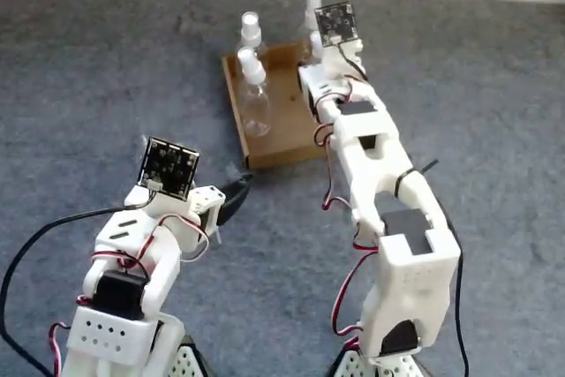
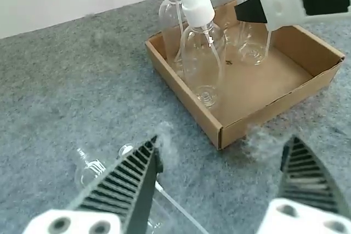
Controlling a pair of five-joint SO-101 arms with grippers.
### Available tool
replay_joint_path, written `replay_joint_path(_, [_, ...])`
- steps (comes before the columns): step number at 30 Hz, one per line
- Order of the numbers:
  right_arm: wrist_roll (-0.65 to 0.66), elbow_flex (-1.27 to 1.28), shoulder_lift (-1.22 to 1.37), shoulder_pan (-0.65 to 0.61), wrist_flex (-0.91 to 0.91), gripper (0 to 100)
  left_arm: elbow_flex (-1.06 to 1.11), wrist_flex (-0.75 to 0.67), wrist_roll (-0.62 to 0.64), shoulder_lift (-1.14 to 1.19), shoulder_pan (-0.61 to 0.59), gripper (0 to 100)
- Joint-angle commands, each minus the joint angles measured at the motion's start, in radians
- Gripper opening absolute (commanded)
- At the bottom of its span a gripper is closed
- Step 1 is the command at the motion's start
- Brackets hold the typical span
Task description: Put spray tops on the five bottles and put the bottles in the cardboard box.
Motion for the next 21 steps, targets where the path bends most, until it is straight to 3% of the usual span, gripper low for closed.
replay_joint_path(1, [-0.009, -0.062, -0.019, 0.001, -0.021, 0.3, -0.002, -0.031, -0.009, -0.007, -0.007, 28])
replay_joint_path(7, [-0.005, -0.061, -0.022, -0.002, -0.019, 1.1, -0.002, -0.031, -0.009, -0.007, -0.007, 28])
replay_joint_path(14, [-0.006, -0.059, -0.024, -0.005, -0.018, 18.0, -0.002, -0.031, -0.009, -0.007, -0.007, 28])
replay_joint_path(21, [-0.005, -0.061, -0.025, -0.018, -0.018, 20.6, -0.002, -0.031, -0.009, -0.007, -0.007, 28])
